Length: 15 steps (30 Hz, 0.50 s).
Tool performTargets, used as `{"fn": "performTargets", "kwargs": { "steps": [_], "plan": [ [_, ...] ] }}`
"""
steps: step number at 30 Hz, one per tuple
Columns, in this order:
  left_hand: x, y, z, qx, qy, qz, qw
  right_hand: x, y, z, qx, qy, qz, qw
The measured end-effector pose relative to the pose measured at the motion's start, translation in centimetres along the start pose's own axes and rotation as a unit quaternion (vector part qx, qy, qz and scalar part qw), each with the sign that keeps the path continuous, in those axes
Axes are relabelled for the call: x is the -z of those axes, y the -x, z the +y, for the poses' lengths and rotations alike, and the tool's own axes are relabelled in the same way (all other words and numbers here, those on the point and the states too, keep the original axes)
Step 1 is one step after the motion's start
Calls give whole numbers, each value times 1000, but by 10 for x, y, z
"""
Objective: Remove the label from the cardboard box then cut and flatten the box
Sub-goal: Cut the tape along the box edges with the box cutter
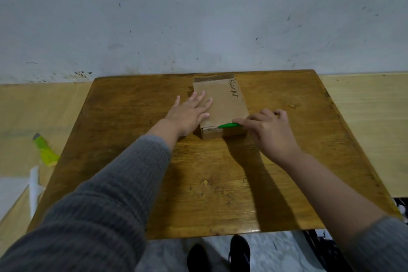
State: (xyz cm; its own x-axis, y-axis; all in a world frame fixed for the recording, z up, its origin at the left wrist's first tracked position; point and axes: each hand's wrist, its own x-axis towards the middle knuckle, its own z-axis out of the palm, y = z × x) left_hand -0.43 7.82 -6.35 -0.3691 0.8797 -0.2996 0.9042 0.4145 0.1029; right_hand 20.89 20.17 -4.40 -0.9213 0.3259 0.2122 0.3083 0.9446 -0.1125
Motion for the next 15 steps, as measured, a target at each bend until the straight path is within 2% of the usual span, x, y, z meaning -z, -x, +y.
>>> {"fn": "performTargets", "kwargs": {
  "steps": [6,10,15],
  "plan": [
    [0,0,1,-7,-38,7,999,4,-13,-5,1,24,2,1000],
    [1,0,0,-10,-36,7,999,2,-15,-6,-2,35,-25,999],
    [1,0,2,-7,-41,7,999,1,-21,-10,13,60,-5,998]
  ]
}}
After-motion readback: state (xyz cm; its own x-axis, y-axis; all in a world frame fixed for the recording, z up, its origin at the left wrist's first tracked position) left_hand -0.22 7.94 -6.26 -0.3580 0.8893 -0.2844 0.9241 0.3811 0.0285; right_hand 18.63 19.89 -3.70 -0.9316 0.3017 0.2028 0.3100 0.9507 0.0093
